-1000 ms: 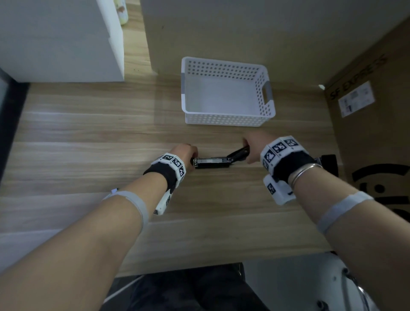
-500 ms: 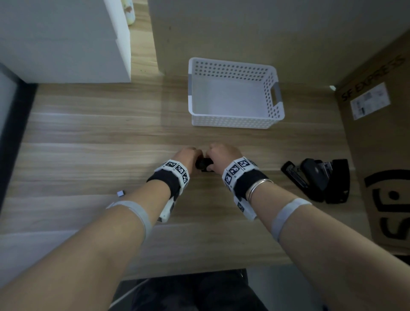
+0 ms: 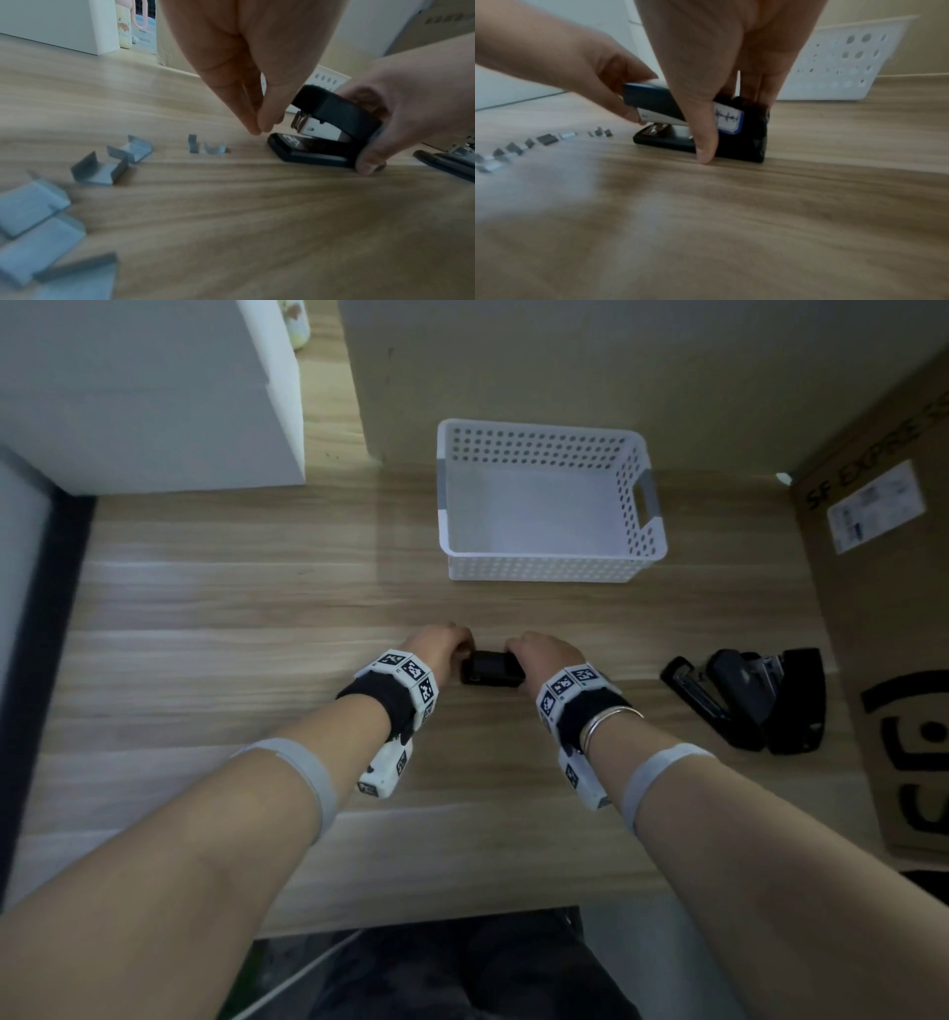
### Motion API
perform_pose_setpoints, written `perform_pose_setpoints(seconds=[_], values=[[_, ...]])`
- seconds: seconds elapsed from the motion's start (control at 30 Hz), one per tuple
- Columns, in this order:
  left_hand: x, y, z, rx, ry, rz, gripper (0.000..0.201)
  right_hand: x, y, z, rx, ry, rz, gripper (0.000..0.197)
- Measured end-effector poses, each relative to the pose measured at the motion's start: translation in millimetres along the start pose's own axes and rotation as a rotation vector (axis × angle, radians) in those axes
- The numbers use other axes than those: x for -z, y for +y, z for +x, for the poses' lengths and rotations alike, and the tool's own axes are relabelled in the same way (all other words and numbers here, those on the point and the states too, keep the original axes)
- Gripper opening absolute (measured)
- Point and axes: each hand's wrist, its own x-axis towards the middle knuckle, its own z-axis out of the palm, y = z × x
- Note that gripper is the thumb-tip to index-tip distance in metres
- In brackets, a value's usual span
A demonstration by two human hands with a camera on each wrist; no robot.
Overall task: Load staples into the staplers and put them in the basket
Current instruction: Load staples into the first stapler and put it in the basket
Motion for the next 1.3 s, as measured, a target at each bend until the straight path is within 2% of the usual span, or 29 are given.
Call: perform_pose_setpoints(seconds=[0.17,0.3,0.37,0.5,0.6,0.73,0.83,1.03,1.17,1.3], values=[[25,1,7,-0.001,0.21,-0.07,0.033,17,2,3,-0.006,0.009,-0.017,0.029],[66,5,21,-0.029,0.384,-0.047,0.027,69,4,7,-0.026,0.153,0.059,0.036],[88,5,35,0.002,0.426,-0.012,0.028,101,6,16,-0.047,0.212,0.078,0.041],[117,4,71,0.064,0.392,0.03,0.033,145,4,44,-0.181,0.245,0.165,0.044],[123,1,92,0.09,0.363,0.039,0.033,155,1,71,-0.247,0.228,0.297,0.039],[118,-7,114,0.117,0.347,0.027,0.031,144,-3,104,-0.305,0.198,0.394,0.045],[112,-12,127,0.123,0.376,-0.005,0.025,130,-6,127,-0.352,0.194,0.469,0.055],[108,-18,136,0.136,0.431,-0.098,0.021,109,-12,160,-0.39,0.185,0.537,0.06],[108,-19,135,0.127,0.429,-0.123,0.021,102,-15,168,-0.4,0.181,0.53,0.071],[109,-17,134,0.123,0.415,-0.108,0.02,104,-12,163,-0.375,0.163,0.502,0.07]])
